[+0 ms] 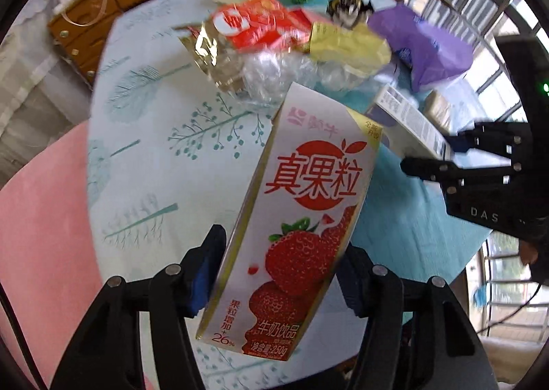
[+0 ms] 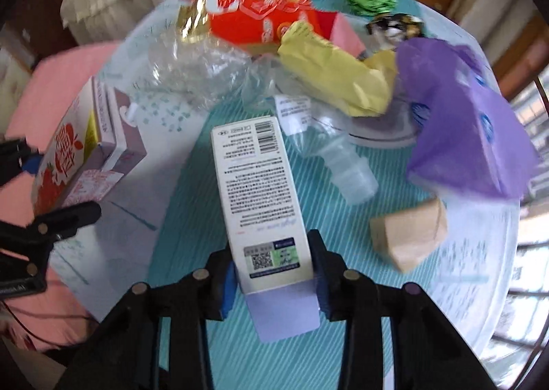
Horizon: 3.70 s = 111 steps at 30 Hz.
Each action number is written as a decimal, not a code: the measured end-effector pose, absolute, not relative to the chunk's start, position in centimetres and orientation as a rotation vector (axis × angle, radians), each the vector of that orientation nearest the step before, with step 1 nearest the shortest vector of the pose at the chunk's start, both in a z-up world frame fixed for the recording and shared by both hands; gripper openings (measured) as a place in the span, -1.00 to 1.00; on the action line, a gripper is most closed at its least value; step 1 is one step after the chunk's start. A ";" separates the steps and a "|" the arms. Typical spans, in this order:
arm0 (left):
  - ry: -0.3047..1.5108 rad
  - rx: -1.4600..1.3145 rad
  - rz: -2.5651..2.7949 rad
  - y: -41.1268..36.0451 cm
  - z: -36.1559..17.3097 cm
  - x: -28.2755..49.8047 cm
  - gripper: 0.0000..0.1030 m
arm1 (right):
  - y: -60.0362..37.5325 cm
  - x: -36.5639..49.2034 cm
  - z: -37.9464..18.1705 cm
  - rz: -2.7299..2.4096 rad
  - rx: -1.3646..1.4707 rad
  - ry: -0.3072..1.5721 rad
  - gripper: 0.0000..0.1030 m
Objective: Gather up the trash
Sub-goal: 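Carry both cartons over the bin and open both grippers to drop them, then raise both tools back toward the table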
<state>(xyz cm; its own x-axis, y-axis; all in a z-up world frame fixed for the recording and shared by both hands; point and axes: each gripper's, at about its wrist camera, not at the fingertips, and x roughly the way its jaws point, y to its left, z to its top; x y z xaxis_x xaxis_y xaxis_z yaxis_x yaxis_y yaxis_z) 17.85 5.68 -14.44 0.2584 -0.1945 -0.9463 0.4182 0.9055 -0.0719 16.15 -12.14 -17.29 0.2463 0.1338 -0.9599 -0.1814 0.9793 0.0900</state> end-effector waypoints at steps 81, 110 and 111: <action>1.290 -0.079 -0.148 4.8 -18.3 -6.4 0.98 | -15.0 -11.9 -22.0 0.142 0.389 1.224 0.37; 1.163 -0.048 -0.080 -5.0 -6.2 12.4 0.93 | -22.7 6.8 -7.8 0.174 0.127 0.970 0.51; 1.178 -0.060 -0.068 -5.4 -7.0 13.3 0.93 | -23.2 8.5 -9.0 0.207 0.087 0.976 0.51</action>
<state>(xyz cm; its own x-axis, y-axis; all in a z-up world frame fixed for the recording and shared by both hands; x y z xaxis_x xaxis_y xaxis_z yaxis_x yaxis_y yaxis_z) 13.33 -5.38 -7.00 0.3813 -0.0842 -0.9206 0.0218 0.9964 -0.0821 8.52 -23.19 -8.98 0.5426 0.2128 -0.8126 -0.1345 0.9769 0.1661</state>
